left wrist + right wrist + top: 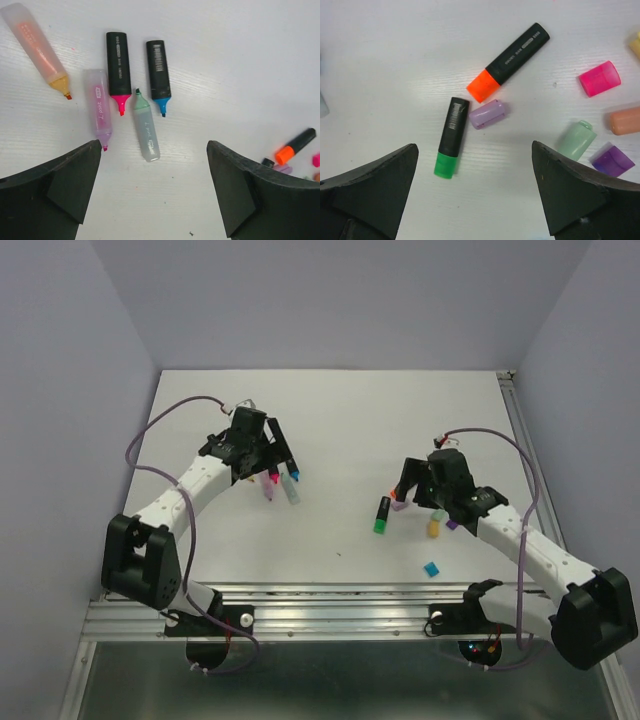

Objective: Open the pen caps

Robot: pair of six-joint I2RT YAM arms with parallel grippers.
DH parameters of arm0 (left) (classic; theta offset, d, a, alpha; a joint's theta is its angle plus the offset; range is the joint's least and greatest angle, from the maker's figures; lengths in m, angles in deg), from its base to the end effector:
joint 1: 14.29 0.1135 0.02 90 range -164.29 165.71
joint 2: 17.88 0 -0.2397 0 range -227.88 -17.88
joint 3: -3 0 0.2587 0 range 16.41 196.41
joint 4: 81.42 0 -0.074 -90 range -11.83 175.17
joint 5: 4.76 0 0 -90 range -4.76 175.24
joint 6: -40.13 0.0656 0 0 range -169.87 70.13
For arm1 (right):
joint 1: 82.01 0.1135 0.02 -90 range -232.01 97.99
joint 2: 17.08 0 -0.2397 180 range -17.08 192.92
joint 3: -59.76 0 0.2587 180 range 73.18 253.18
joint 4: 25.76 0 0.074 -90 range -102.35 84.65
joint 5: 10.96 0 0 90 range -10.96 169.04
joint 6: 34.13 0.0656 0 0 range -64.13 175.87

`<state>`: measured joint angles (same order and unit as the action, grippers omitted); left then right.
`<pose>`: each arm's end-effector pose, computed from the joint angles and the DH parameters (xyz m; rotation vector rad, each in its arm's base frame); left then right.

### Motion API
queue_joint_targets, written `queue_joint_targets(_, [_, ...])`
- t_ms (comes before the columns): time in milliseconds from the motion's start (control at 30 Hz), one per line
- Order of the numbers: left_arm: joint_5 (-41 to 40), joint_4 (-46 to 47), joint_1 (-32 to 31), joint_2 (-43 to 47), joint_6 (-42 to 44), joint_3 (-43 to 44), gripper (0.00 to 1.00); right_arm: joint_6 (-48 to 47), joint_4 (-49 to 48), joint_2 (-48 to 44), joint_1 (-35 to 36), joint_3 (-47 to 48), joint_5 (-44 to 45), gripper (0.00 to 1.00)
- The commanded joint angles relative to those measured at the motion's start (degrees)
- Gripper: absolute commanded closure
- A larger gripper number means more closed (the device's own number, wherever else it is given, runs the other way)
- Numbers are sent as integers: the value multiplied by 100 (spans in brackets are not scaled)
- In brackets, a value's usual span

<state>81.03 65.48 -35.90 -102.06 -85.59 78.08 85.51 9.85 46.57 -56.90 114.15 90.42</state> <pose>0.3313 -0.1261 0.2174 -0.3256 2.3201 -0.4224 0.2472 0.1016 0.1891 0.1897 2.3395 0.2406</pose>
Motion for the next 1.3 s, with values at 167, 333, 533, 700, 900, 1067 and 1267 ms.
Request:
queue_joint_targets(167, [-89, 553, -212, 1623, 83, -102, 1, -100, -768, 76, 47, 447, -1366, 0])
queue_joint_targets(333, [-36, 632, -204, 1809, 57, -260, 1, 67, -752, 849, 635, 789, -779, 0])
queue_joint_targets(533, [52, 746, -212, 1800, 109, -436, 1, 418, -190, 1736, 1172, 1273, -31, 0])
queue_joint_targets(700, [52, 808, -212, 1747, 127, -498, 1, 848, 91, 2097, 1278, 1246, 258, 0])
queue_joint_targets(900, [104, 878, -212, 1712, 180, -524, 1, 955, 84, 2423, 1295, 1256, 243, 2])
queue_joint_targets(1067, [113, 914, -212, 1686, 189, -560, 1, 981, -75, 2660, 1295, 1255, 110, 14])
queue_joint_targets(1267, [148, 931, -212, 1651, 198, -560, 1, 1166, -14, 2976, 1295, 1317, 453, 21])
